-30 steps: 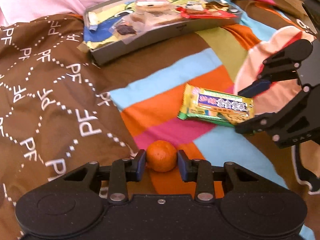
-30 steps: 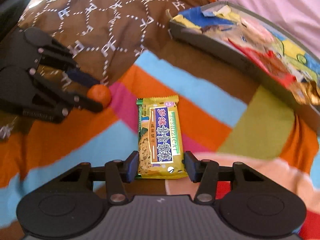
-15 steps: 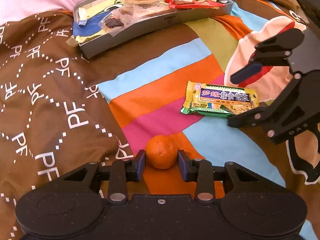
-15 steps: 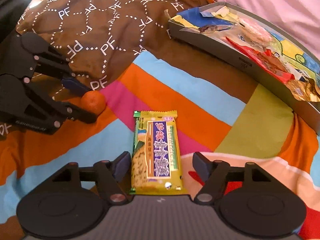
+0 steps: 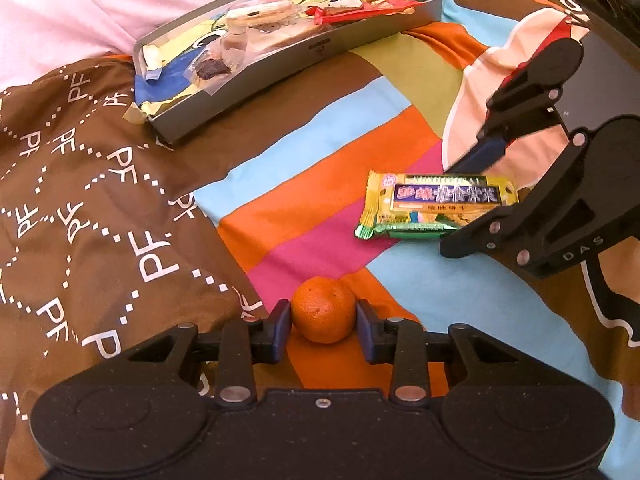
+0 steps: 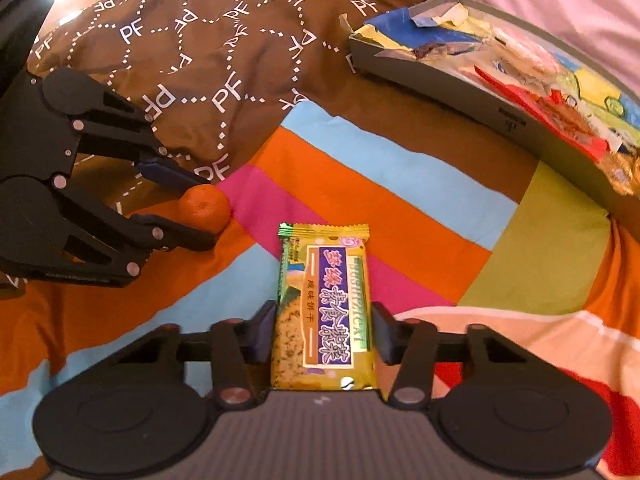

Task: Organize snacks
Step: 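Close the right gripper on the yellow biscuit bar while the left lifts the mandarin, then carry the mandarin and biscuit bar over the tray and open both grippers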

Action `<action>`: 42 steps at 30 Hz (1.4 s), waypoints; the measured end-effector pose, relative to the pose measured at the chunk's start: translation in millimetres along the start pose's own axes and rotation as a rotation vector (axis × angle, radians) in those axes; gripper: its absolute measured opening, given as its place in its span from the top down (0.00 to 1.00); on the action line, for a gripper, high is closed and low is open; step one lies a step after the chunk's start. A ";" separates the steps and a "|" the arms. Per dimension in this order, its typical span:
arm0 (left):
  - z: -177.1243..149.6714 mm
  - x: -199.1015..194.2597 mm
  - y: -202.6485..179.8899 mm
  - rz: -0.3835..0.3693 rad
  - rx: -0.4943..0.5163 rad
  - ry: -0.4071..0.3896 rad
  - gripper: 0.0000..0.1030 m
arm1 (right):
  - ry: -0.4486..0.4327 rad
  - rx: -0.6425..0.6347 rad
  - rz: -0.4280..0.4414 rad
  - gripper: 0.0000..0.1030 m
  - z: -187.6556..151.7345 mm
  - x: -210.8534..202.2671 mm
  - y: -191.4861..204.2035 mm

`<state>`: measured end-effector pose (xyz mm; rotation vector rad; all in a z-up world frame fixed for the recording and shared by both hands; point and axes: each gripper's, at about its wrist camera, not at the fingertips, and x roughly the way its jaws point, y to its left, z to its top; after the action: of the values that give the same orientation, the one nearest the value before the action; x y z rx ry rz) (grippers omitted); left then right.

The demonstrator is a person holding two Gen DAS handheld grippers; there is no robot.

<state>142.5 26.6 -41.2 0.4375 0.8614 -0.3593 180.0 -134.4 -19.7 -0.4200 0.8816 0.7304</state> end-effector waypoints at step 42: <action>81.1 -31.3 13.6 0.067 -0.196 -0.167 0.65 | -0.176 -0.611 -0.502 0.49 -44.8 -87.4 30.6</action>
<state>182.3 1.1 33.0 0.2498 0.7095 -0.2430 96.5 -175.5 24.3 -1.0596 0.3415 0.5441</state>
